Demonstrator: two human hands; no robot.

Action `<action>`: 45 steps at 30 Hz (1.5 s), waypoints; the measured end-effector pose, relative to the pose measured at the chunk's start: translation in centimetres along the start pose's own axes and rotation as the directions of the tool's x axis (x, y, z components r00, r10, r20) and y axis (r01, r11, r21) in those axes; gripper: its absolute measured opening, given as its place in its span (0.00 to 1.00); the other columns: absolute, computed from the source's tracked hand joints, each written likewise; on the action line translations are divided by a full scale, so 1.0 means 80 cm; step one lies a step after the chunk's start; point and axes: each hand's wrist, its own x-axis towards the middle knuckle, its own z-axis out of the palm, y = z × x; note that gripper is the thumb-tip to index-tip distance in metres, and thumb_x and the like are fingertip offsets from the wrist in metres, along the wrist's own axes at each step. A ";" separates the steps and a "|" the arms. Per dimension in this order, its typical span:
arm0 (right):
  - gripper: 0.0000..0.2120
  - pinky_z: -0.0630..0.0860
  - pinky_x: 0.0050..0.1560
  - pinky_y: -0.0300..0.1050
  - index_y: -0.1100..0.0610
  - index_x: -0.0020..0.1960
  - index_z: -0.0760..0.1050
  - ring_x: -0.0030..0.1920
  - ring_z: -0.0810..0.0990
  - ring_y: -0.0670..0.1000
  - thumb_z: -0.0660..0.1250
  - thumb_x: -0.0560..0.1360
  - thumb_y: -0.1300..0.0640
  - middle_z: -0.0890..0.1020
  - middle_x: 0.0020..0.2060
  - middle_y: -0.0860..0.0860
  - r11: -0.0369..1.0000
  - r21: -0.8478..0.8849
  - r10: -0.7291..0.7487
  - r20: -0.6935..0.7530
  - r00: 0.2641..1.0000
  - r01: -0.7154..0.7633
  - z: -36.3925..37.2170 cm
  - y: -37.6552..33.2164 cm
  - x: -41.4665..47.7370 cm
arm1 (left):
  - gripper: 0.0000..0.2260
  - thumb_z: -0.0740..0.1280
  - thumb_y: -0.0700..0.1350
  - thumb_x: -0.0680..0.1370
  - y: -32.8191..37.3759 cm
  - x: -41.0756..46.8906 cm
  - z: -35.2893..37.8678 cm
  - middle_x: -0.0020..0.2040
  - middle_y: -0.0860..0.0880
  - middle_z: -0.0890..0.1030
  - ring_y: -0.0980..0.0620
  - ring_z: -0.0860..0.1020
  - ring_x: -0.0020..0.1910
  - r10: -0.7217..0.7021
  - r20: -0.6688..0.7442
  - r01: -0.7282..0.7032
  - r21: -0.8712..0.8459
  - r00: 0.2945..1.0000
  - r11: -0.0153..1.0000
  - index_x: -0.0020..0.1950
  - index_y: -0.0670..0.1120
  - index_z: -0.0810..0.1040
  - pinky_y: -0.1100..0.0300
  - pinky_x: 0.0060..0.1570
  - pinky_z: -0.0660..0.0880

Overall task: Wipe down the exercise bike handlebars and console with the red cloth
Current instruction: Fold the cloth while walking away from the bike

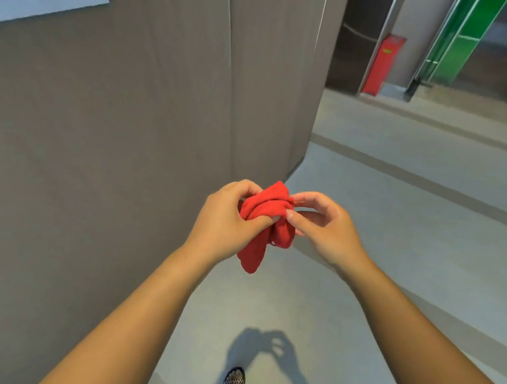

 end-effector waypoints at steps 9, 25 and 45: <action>0.19 0.77 0.49 0.37 0.53 0.59 0.76 0.49 0.81 0.46 0.73 0.69 0.63 0.81 0.54 0.50 0.997 -0.066 0.026 -0.278 0.960 -0.046 -0.178 0.016 0.098 | 0.09 0.73 0.49 0.69 0.064 0.214 0.156 0.39 0.55 0.79 0.58 0.76 0.38 0.095 0.148 -0.074 -0.146 0.984 0.987 0.41 0.50 0.75 0.68 0.37 0.70; 0.09 0.78 0.47 0.48 0.54 0.48 0.79 0.42 0.82 0.50 0.69 0.72 0.66 0.83 0.42 0.49 0.995 -0.087 -0.018 -0.593 0.805 -0.042 -0.674 0.079 0.270 | 0.08 0.70 0.45 0.74 0.266 0.533 0.586 0.49 0.56 0.82 0.58 0.80 0.46 0.237 0.510 -0.025 -0.388 0.827 0.921 0.52 0.49 0.79 0.67 0.46 0.75; 0.07 0.79 0.45 0.46 0.55 0.48 0.78 0.45 0.83 0.51 0.69 0.72 0.64 0.83 0.44 0.50 0.995 -0.059 0.021 -0.691 0.723 -0.085 -1.253 0.161 0.611 | 0.08 0.72 0.50 0.71 0.436 1.029 1.053 0.43 0.60 0.80 0.60 0.76 0.38 0.326 0.529 -0.208 -0.270 0.784 0.940 0.48 0.52 0.79 0.71 0.36 0.71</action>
